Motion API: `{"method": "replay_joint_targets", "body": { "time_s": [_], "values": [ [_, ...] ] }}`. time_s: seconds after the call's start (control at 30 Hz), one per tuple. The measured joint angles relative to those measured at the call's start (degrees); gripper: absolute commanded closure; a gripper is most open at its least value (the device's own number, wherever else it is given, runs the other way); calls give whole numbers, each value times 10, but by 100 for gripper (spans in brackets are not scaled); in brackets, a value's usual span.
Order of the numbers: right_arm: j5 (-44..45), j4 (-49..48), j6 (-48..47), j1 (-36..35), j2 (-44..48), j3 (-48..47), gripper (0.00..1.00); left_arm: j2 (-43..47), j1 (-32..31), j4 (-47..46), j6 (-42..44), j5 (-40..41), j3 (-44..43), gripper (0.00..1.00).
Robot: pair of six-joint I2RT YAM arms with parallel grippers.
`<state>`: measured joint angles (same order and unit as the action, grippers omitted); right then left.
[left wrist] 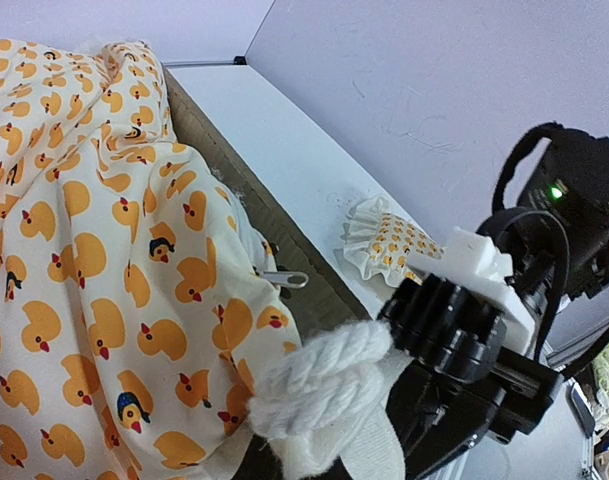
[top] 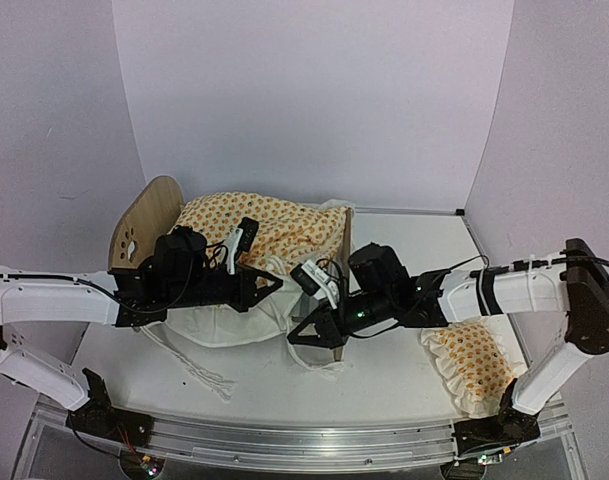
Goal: Set up the pet bed
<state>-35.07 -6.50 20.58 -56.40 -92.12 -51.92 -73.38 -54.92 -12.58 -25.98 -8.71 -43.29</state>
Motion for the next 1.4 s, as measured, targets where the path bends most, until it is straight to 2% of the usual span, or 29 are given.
{"method": "replay_joint_targets", "body": {
  "time_s": [0.13,0.2,0.23,0.3,0.43,0.57,0.73,1.1,1.33,1.4],
  "values": [
    [8,-31,63,-40,12,2,74,0,7,-1,0,-3,0,100],
    [-1,-55,83,-56,13,2,55,0,10,-1,0,-7,0,100],
    [3,-57,87,-62,17,3,52,0,10,-2,0,-9,1,100],
    [28,-40,80,-61,34,7,51,3,11,-5,0,-18,6,100],
    [113,32,43,-19,76,6,63,9,14,-5,5,-37,11,100],
    [167,62,16,14,79,4,73,17,22,-5,7,-51,11,100],
    [180,48,-5,15,39,-12,72,17,26,-5,7,-61,11,100],
    [143,-66,-13,14,-15,-13,73,17,26,-5,6,-70,11,100],
    [136,-117,-6,14,-45,-13,98,18,26,-5,5,-72,11,100],
    [144,-117,1,14,-42,-13,100,21,26,-5,5,-71,14,100]
  ]
}}
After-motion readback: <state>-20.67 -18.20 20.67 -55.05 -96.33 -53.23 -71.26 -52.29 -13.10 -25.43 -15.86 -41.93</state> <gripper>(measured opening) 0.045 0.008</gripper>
